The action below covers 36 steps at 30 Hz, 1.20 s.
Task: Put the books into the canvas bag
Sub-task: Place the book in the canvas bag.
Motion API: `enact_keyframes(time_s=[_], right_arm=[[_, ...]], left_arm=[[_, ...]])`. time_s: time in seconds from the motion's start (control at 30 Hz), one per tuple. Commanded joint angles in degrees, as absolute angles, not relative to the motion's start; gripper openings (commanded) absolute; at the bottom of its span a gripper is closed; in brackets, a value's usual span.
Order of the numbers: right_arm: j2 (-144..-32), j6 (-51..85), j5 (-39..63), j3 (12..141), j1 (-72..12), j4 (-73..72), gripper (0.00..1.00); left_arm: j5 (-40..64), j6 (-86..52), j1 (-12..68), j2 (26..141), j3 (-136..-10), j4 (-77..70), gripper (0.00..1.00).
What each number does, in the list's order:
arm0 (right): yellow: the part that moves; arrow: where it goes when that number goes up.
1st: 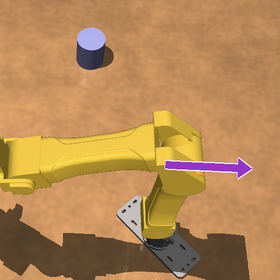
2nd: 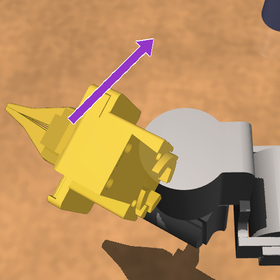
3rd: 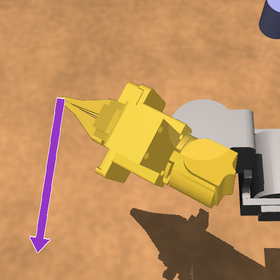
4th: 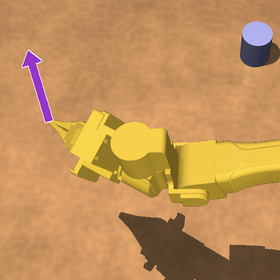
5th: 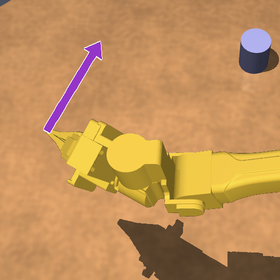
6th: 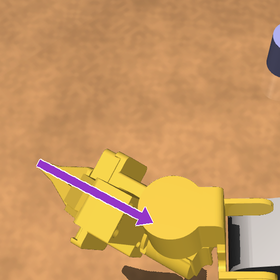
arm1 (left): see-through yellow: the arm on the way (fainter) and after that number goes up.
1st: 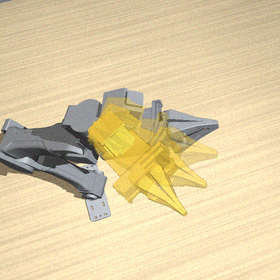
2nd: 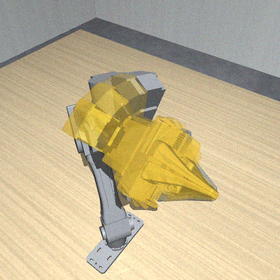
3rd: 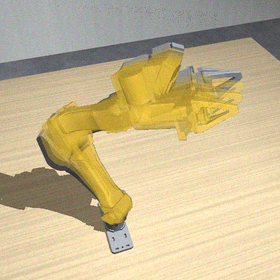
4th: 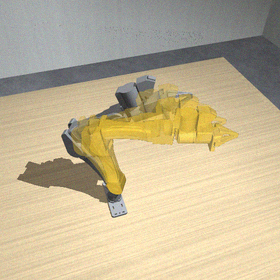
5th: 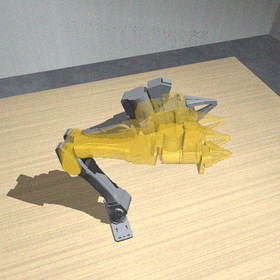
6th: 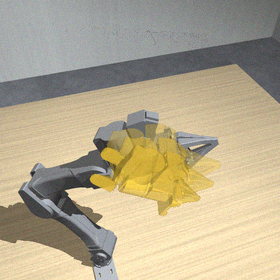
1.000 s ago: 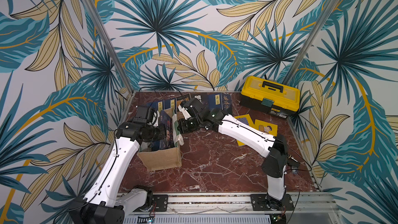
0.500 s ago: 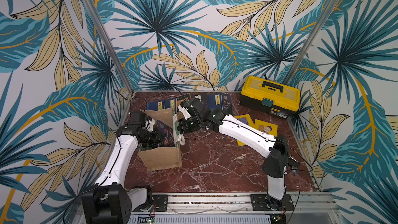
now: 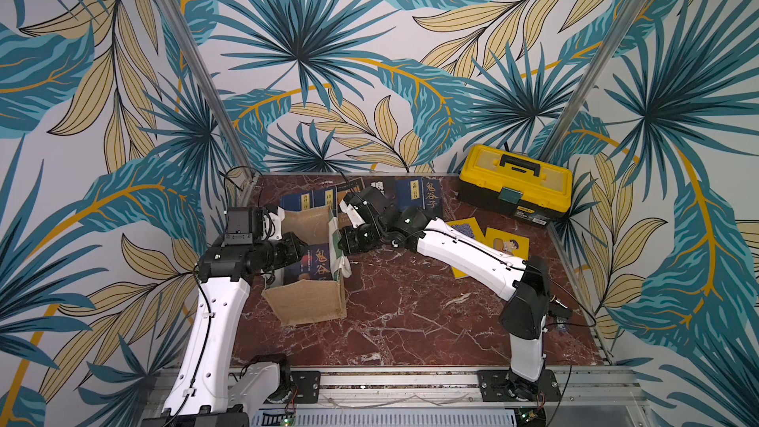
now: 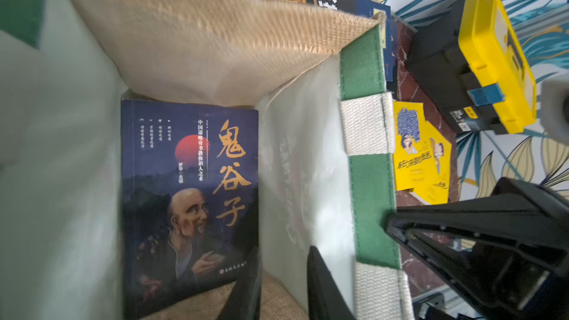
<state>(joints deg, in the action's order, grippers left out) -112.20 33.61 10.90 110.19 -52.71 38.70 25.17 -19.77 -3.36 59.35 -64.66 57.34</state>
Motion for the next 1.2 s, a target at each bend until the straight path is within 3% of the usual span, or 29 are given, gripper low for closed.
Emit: enact_keyframes(time_s=[0.0,0.13,0.33,0.47,0.6,0.87,0.97,1.17], right_arm=[[-110.2,32.7,10.0,109.4,-52.7,38.7,0.00],[-109.9,31.9,8.9,109.7,-52.7,39.5,0.00],[-108.9,28.0,4.1,112.1,-51.7,44.2,0.34],[-106.4,25.6,1.1,111.1,-49.5,46.3,0.48],[-101.9,24.5,-2.5,105.7,-46.5,46.2,0.55],[-91.7,22.3,-9.0,86.3,-29.6,42.2,0.71],[-91.0,21.3,-11.3,79.2,-22.5,39.5,0.78],[-97.7,25.9,-10.7,74.8,-9.8,37.0,0.80]], left_arm=[[26.3,-19.8,-2.2,60.4,-64.7,57.7,0.22],[26.8,-20.2,-2.0,61.3,-63.7,57.7,0.22],[24.3,-22.2,0.4,59.9,-67.6,57.8,0.25],[19.7,-24.4,5.8,60.0,-72.7,57.7,0.25],[11.9,-26.1,15.1,63.1,-78.4,57.7,0.25],[1.2,-27.5,33.7,78.0,-88.6,51.4,0.29],[0.2,-28.5,37.7,83.6,-88.6,45.1,0.37],[3.8,-33.7,41.1,93.4,-84.4,30.2,0.47]])
